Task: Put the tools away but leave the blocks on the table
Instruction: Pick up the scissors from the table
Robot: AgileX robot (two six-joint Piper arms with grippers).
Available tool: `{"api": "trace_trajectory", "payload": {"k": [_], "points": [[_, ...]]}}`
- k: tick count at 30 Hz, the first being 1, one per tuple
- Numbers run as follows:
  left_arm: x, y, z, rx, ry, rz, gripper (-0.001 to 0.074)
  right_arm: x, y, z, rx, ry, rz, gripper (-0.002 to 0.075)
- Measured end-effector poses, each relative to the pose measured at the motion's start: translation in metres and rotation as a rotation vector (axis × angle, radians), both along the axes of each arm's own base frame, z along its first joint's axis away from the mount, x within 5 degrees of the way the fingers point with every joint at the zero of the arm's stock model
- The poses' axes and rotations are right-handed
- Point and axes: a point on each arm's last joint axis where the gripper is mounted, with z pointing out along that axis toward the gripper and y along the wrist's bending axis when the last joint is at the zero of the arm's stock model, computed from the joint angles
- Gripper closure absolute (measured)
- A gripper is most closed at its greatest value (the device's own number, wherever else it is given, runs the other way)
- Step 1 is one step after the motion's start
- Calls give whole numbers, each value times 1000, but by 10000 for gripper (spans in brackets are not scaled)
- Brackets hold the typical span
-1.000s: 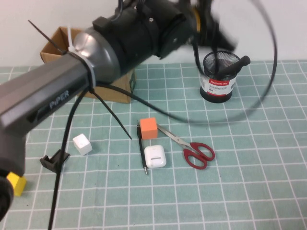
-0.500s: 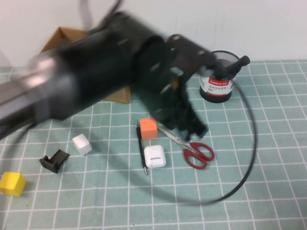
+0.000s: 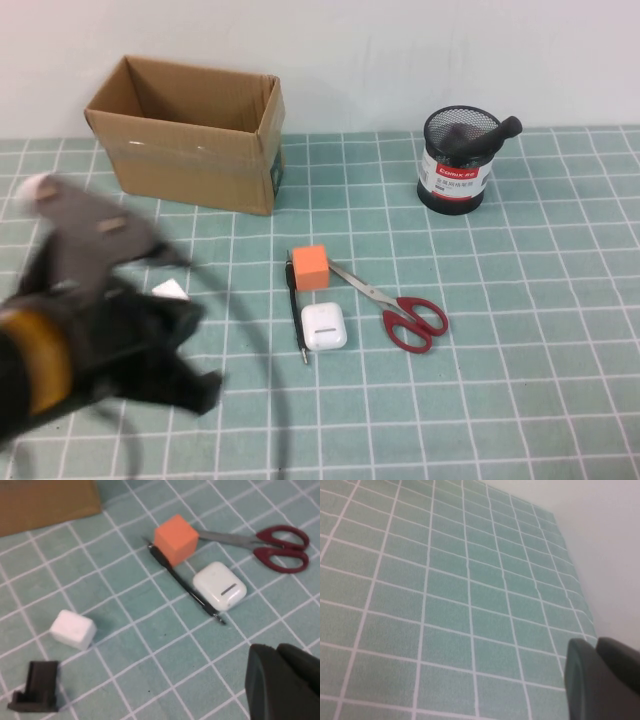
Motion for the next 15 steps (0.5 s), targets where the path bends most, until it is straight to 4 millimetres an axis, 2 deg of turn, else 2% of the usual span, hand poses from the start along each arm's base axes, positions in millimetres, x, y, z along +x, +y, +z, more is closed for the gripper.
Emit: {"api": "trace_trajectory", "payload": {"k": [7, 10, 15], "points": [[-38, 43, 9, -169, -119, 29, 738, 0, 0, 0, 0, 0, 0, 734], [-46, 55, 13, -185, -163, 36, 738, 0, 0, 0, 0, 0, 0, 734], [-50, 62, 12, -168, -156, 58, 738, 0, 0, 0, 0, 0, 0, 734]]}}
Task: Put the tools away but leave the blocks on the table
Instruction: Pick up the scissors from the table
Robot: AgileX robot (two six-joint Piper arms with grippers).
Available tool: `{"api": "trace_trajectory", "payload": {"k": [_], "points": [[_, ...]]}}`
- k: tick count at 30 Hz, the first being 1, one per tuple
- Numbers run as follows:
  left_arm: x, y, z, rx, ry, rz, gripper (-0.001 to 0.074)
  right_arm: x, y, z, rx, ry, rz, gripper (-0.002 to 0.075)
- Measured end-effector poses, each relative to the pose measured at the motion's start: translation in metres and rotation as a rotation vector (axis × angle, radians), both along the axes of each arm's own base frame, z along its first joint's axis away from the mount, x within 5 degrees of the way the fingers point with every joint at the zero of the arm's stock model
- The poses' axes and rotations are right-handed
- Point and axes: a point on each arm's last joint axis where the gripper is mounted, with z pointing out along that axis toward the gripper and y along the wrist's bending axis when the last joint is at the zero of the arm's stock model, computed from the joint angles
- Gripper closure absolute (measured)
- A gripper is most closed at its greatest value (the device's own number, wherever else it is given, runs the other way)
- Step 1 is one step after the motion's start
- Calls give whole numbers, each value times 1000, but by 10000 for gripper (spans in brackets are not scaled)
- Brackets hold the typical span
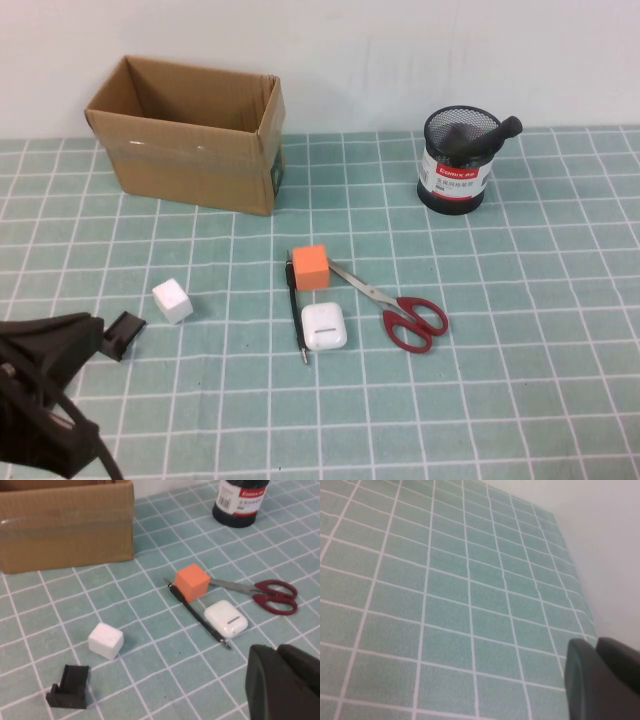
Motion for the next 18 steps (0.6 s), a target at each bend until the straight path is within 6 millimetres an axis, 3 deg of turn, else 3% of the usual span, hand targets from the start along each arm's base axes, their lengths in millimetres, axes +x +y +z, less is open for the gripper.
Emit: {"api": "trace_trajectory", "payload": {"k": [11, 18], "points": [[3, 6, -2, 53, -44, 49, 738, 0, 0, 0, 0, 0, 0, 734], [-9, 32, -17, -37, -98, 164, 738, 0, 0, 0, 0, 0, 0, 734]]}}
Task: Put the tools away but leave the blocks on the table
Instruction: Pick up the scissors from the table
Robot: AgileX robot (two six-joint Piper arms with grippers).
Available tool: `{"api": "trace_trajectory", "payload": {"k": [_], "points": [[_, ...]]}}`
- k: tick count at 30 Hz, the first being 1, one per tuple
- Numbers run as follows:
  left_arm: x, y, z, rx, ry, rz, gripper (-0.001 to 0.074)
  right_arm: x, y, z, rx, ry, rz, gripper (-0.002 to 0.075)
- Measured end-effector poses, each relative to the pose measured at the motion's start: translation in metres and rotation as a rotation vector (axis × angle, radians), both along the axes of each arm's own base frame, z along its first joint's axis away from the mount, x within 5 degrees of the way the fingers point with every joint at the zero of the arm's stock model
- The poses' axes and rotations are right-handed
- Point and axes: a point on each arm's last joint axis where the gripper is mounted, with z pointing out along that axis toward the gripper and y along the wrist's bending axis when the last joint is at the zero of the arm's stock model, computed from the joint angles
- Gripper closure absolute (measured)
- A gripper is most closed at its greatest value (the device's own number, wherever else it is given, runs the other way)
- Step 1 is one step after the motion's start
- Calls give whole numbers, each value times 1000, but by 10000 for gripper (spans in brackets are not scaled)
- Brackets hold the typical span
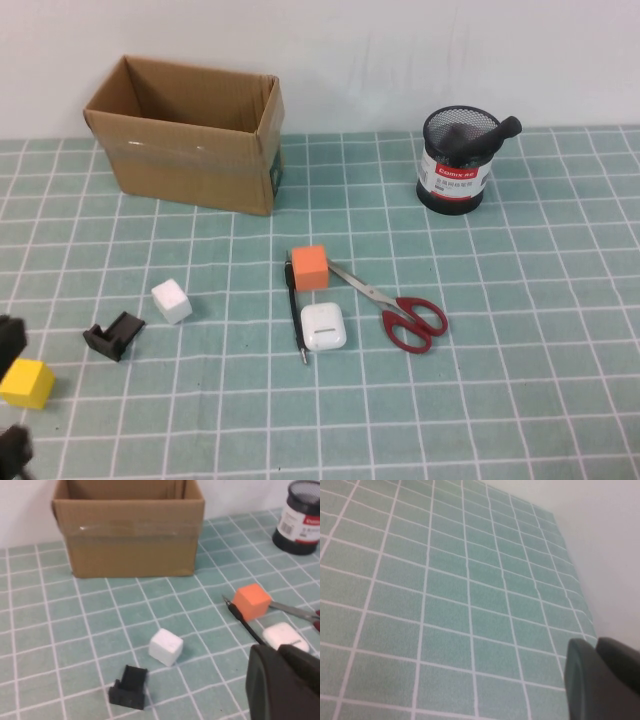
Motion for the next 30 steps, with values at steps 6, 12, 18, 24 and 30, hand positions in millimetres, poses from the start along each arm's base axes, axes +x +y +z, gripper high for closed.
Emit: {"api": "trace_trajectory", "payload": {"k": [6, 12, 18, 24, 30], "points": [[-17, 16, -18, -6, -190, -19, 738, 0, 0, 0, 0, 0, 0, 734], [-28, 28, -45, 5, -377, 127, 738, 0, 0, 0, 0, 0, 0, 734], [-33, 35, -85, -15, -443, 254, 738, 0, 0, 0, 0, 0, 0, 734], [-31, 38, -112, -33, -301, 320, 738, 0, 0, 0, 0, 0, 0, 734], [-34, 40, -131, 2, -99, 345, 738, 0, 0, 0, 0, 0, 0, 734]]}}
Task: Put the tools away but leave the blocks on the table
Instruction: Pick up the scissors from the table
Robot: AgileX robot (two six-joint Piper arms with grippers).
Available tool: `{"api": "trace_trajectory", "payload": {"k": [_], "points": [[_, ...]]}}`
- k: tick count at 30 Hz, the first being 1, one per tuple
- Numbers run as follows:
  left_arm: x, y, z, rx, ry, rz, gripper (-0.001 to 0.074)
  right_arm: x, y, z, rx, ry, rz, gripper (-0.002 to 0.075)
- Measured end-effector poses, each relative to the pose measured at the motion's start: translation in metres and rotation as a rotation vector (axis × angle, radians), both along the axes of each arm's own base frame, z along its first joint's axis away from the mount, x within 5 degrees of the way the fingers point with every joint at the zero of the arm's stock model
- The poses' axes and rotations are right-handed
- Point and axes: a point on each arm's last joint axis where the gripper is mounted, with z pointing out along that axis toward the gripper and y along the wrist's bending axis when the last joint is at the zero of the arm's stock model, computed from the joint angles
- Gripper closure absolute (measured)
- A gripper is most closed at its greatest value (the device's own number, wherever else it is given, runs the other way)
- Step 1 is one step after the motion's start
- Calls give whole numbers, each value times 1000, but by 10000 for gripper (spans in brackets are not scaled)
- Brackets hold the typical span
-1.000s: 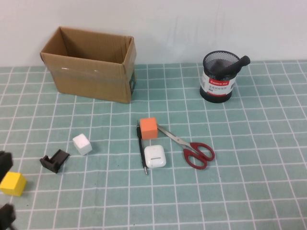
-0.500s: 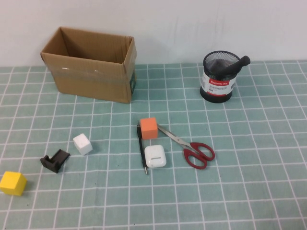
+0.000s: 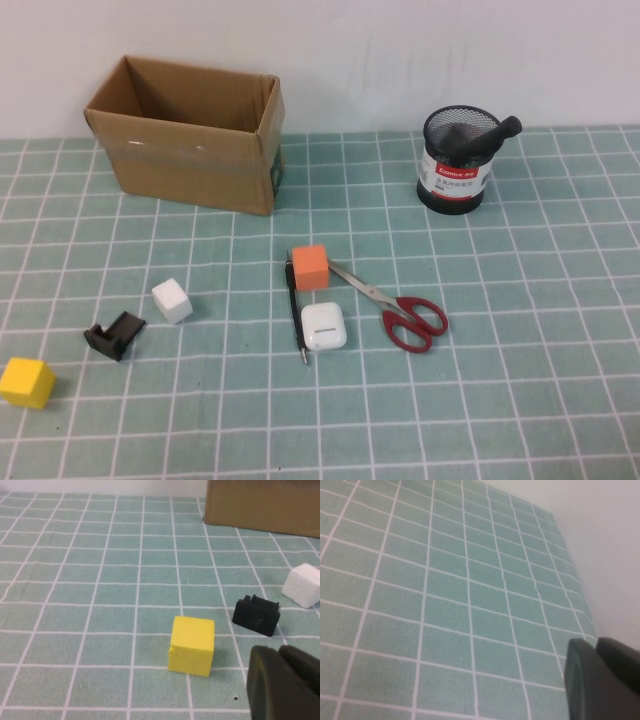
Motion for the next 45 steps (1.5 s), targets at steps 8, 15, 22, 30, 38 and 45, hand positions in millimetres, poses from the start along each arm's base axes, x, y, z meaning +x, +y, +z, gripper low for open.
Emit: {"api": "trace_trajectory", "payload": {"k": [8, 15, 22, 30, 38, 45], "points": [[0, 0, 0, -7, 5, 2, 738, 0, 0, 0, 0, 0, 0, 734], [0, 0, -1, -8, 6, 3, 738, 0, 0, 0, 0, 0, 0, 734], [0, 0, -1, -8, 6, 3, 738, 0, 0, 0, 0, 0, 0, 734], [0, 0, -1, -10, 6, 3, 738, 0, 0, 0, -2, 0, 0, 734], [0, 0, -1, -10, 6, 4, 738, 0, -2, 1, -51, 0, -6, 734], [0, 0, -1, -10, 6, 4, 738, 1, -1, 6, -61, -59, 2, 734]]}}
